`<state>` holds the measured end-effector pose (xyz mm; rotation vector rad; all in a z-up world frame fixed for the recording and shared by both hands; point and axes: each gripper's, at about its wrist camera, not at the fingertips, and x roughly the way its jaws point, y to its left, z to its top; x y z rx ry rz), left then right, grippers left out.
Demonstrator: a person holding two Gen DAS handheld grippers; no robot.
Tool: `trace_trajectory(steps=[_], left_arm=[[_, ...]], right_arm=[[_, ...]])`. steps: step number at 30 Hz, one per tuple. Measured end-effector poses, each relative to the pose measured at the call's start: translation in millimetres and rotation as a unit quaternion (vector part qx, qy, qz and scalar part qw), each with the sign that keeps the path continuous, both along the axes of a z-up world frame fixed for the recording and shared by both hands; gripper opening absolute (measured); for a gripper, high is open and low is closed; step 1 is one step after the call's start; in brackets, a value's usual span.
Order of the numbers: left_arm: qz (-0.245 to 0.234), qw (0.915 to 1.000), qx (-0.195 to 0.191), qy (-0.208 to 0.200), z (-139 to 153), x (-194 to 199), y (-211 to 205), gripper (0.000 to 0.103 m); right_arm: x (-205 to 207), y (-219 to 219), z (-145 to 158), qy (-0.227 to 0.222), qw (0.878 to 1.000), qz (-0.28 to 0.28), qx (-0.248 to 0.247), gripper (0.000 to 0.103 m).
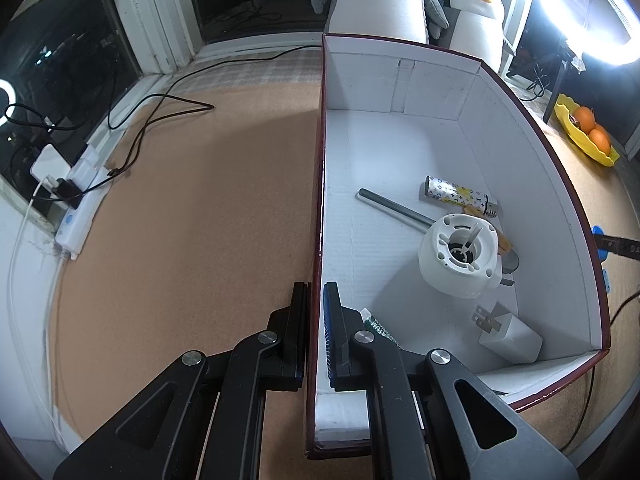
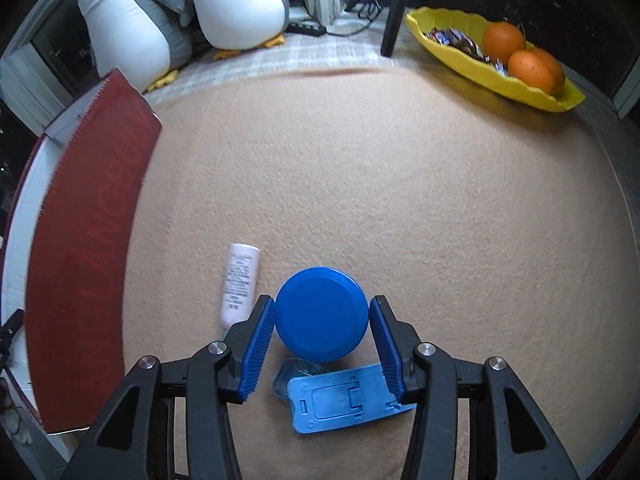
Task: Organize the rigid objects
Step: 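Lift the blue lid with the right tool and carry it over the box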
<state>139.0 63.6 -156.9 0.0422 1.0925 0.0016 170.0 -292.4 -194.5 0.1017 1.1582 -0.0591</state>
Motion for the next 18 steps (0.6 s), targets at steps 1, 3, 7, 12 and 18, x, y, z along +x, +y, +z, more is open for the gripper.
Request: trace_trajectory(steps=[1,3,7,12,18], left_arm=[[0.002,1.0,-0.001,0.0,-0.2,0.1,0.4,0.007],[0.007,1.0,-0.004,0.001,-0.4,-0.6,1.4,0.007],[0.016,0.9998,-0.008,0.003,-1.5,-2.2,2.5,0.007],[0.035,0.9992,-0.017,0.002,-1.7,-3.5,5.3,0.007],[0.055,0.9982,-0.024,-0.001,-0.9,-6.0,7.4,0.007]], right_arm=[[-1.1,2.7,6.2,-0.008,1.0,0.005,0.002,0.045],[-2.8,8.4,17.4,-0.022,1.0,0.017,0.005,0.045],[-3.4,27.1,39.0,-0.049,0.998,0.047,0.012,0.045],[-2.6,60.2,61.8,-0.077,0.993,0.092,0.015,0.045],[-5.8,96.1,79.1,-0.098,0.984,0.145,0.029,0.045]])
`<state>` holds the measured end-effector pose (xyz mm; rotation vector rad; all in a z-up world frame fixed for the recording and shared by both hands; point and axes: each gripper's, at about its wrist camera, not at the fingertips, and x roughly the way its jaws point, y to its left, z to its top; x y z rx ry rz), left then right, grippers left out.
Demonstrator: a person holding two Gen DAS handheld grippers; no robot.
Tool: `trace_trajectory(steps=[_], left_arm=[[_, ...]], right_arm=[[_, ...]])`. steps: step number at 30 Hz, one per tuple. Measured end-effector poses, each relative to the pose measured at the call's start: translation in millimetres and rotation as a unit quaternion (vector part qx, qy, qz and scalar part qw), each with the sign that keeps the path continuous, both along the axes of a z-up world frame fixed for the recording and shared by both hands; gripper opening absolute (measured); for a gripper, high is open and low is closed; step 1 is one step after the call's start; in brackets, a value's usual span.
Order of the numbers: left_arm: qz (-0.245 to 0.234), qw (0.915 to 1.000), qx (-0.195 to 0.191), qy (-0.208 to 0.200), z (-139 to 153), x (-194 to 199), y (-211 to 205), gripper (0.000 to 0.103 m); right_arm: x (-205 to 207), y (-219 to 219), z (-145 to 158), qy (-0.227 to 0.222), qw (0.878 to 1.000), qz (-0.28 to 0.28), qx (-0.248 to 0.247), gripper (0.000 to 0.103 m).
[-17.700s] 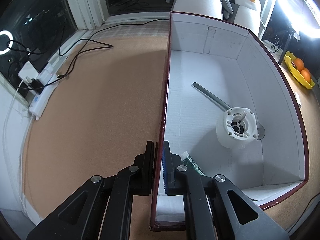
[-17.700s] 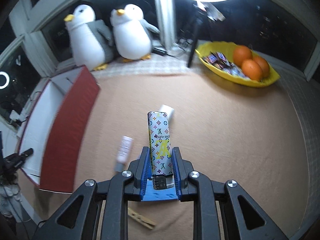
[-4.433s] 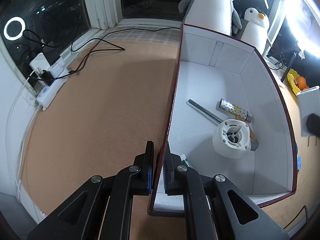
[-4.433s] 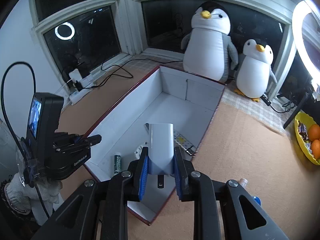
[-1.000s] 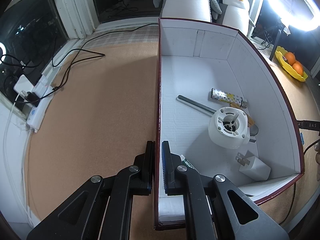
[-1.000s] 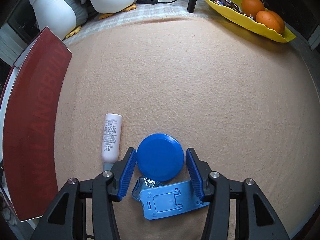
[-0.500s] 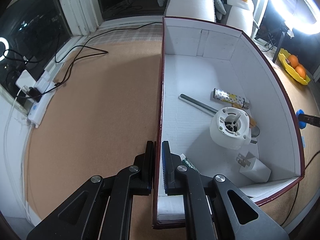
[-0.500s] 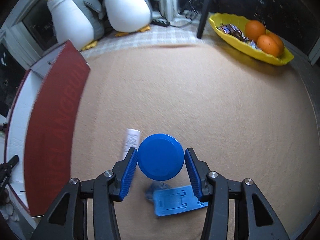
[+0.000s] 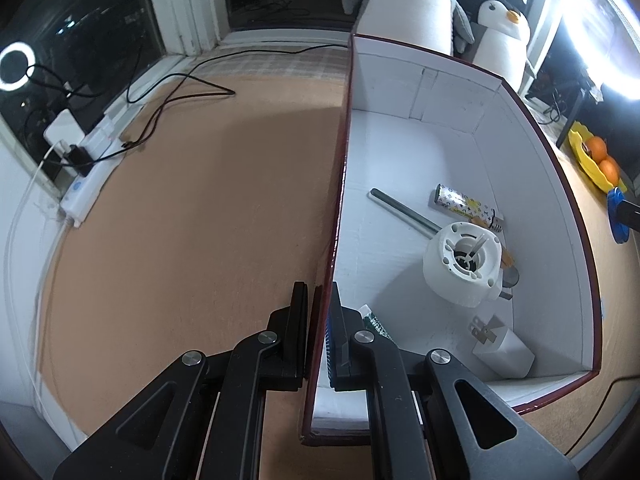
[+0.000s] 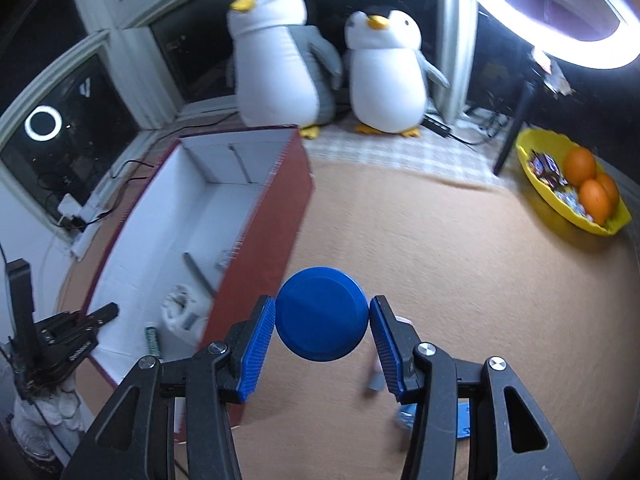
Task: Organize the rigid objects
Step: 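Lift the blue lid with the right tool and carry it over the box, then open the right tool to drop the blue lid into the box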
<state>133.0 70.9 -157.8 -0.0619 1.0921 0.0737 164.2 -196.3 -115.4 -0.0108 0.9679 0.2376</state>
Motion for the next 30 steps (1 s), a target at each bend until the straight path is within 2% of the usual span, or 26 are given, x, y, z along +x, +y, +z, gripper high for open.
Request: trace_trajectory(steps=[16,30], left_arm=[[0.021,0.9998,0.0,-0.005,4.4,-8.8,1.0,0.007],[0.024,0.9997,-0.004,-0.008,5.6,-10.1,1.6,0.007]], right_arm=[[-4.2,64.3,11.0,-0.019,0.996,0.089,-0.005,0.045],[12.8,98.2,2.8,-0.009,0.994,0.111,-0.019,0.045]])
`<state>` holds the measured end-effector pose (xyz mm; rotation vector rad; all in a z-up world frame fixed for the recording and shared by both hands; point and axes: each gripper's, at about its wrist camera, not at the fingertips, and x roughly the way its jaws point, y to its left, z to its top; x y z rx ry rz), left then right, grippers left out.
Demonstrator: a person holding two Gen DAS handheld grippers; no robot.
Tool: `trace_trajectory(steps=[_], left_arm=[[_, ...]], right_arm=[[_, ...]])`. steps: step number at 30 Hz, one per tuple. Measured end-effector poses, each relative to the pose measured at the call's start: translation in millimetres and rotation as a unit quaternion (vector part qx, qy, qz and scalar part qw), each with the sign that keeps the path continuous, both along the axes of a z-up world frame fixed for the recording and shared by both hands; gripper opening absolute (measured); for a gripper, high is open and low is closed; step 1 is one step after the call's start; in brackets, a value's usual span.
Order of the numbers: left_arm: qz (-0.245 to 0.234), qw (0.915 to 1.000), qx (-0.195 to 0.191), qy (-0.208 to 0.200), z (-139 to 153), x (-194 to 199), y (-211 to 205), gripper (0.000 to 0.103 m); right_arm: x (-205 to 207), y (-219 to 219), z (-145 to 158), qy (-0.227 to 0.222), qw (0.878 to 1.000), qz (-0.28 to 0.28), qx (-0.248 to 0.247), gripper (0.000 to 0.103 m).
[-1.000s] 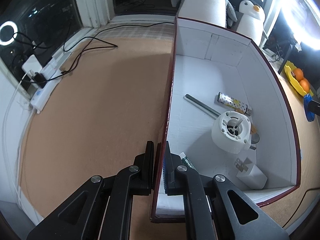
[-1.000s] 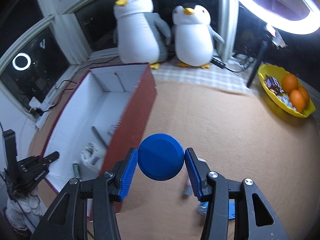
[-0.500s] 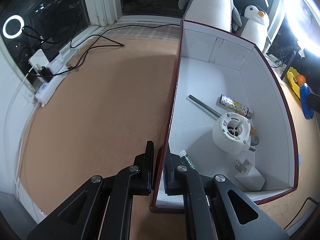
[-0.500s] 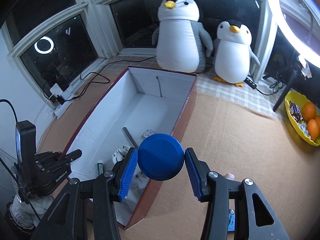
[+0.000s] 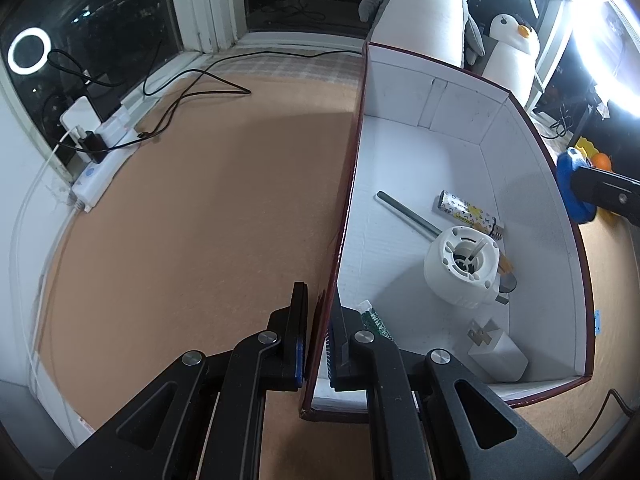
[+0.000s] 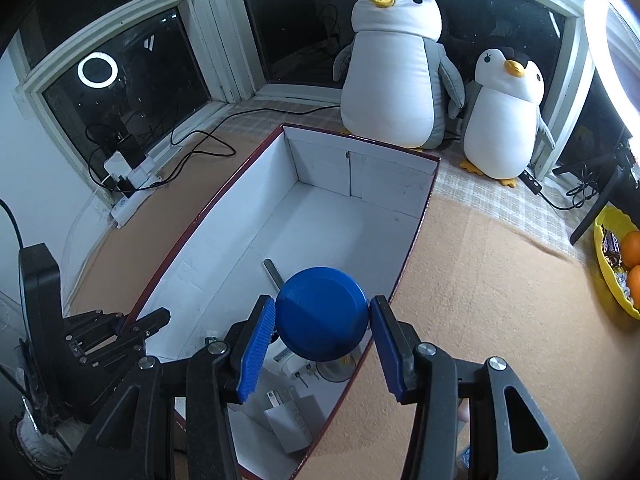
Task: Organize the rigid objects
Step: 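Open the right tool to drop the blue lid into the box, then move the right tool to the pink-white lotion bottle and grasp it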
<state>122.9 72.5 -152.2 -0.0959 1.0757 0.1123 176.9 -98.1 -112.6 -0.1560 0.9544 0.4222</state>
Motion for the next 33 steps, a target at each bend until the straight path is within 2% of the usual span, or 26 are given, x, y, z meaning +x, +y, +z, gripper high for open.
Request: trace_trajectory(steps=[6,10,15,33], left_arm=[[-0.001,1.0,-0.003,0.001,-0.3,1.1,0.8,0.007],[-0.003,1.0,-0.004,0.002,-0.8,1.8,0.7,0.007],[-0.005,1.0,-0.005,0.003,-1.1,2.3,0.9,0.007],[-0.019,0.9998,-0.003,0.003,-1.7,8.3,-0.1,0.008]], right_arm=[[7.0,6.9,-5.4,0.007,1.0,0.005,-0.002,0.045],[8.6,8.2,-4.9,0.006,1.0,0.001,0.001,0.051],[6.2,1.6,-1.5,0.006,1.0,-0.005,0.01,0.052],[-8.7,-83.1,-0.6,0.011,0.995,-0.099,0.03,0.054]])
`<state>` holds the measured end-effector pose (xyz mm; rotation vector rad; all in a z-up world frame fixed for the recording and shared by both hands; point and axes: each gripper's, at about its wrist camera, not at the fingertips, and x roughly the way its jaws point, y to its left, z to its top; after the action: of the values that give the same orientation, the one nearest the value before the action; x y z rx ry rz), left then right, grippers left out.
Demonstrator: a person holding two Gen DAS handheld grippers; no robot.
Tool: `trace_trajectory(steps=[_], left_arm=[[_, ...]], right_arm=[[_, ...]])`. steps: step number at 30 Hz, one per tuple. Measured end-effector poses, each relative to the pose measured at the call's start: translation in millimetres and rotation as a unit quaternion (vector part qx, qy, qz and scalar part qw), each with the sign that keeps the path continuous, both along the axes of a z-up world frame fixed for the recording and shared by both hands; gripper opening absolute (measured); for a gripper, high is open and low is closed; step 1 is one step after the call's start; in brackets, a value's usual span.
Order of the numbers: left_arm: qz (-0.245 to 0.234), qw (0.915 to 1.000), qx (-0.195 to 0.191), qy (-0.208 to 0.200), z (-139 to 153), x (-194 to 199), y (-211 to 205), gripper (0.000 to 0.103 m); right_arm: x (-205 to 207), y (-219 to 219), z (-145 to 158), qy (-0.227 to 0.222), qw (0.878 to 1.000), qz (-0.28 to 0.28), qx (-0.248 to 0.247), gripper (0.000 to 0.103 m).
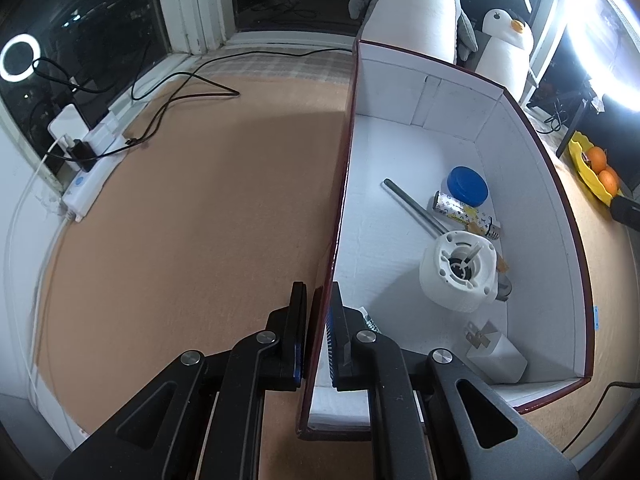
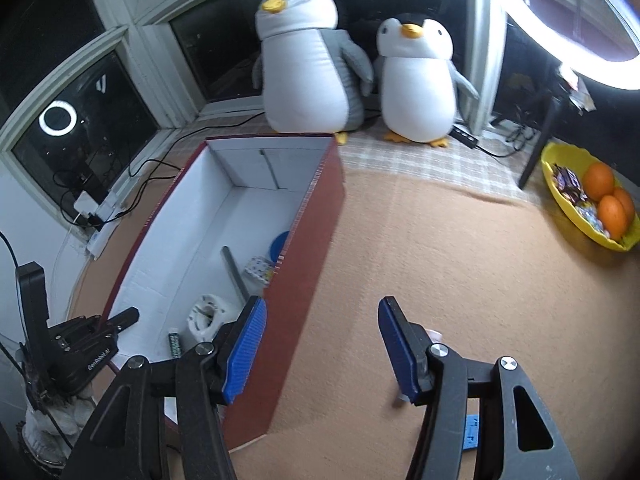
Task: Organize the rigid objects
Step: 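Move the right tool to the pink-white lotion bottle and grasp it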
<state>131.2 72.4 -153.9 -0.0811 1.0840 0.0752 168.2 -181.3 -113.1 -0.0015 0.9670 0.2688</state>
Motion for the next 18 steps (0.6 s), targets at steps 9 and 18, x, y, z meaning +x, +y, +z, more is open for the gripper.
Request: trace_trajectory(steps=[9,18], left_arm=[[-0.007,1.0,-0.001,-0.002,-0.2,4.3,-0.1,0.008],[-0.012,0.9999,-0.009,-0.003,0.0,8.2,2.3,0.008]], right_arm=[[-11.4,-40.5,-3.3,0.001,0.999,-0.052,0.006,0.054],[-22.6,-81.1,-22.3,0.021,0.994,-0.103,-0.009,0.054]])
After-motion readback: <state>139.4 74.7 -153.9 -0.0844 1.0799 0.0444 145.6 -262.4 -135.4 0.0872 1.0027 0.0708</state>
